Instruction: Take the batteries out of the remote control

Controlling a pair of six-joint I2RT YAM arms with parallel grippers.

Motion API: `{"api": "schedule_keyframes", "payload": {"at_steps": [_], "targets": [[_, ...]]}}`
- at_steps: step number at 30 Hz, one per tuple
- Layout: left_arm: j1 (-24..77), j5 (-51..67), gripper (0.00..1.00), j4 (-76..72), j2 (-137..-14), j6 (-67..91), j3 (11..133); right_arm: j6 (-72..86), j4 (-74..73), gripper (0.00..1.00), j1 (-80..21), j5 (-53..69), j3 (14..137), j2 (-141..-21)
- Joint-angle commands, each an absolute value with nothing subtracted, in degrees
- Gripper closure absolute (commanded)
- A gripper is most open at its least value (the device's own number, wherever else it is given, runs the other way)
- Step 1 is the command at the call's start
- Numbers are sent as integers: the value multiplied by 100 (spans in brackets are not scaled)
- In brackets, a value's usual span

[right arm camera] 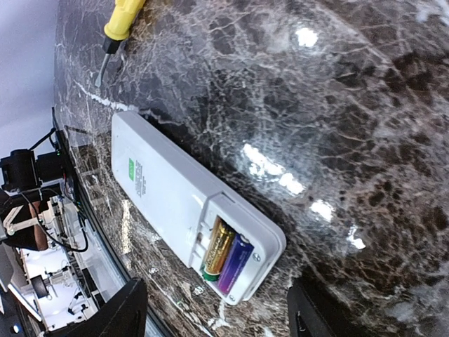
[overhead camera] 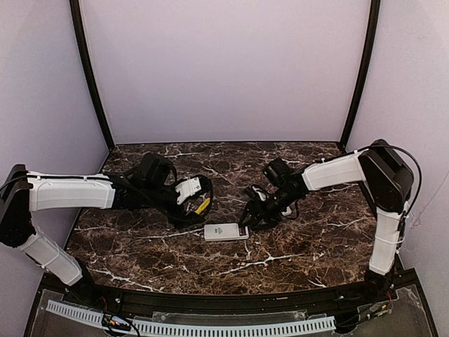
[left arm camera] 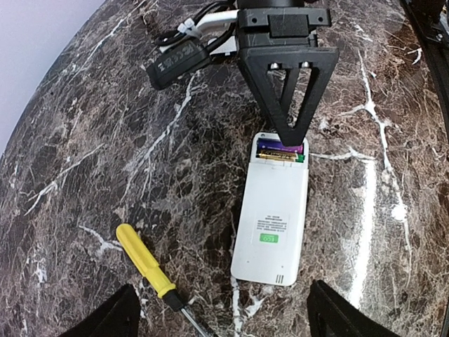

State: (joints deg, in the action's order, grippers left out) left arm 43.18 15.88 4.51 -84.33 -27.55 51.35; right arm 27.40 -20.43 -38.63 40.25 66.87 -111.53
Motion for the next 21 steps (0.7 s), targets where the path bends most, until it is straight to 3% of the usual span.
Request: {"api": "schedule_keyframes", "payload": {"at_steps": [1, 21], "targets": [[4232, 1413, 18, 664, -8611, -2665, 5257, 2600, -2453, 30, -3806, 3550, 6603, -10879], [4093, 321, 42, 1179, -9717, -2080, 5637, 2461, -2419, 28, -3760, 3012, 6131, -9595]]}}
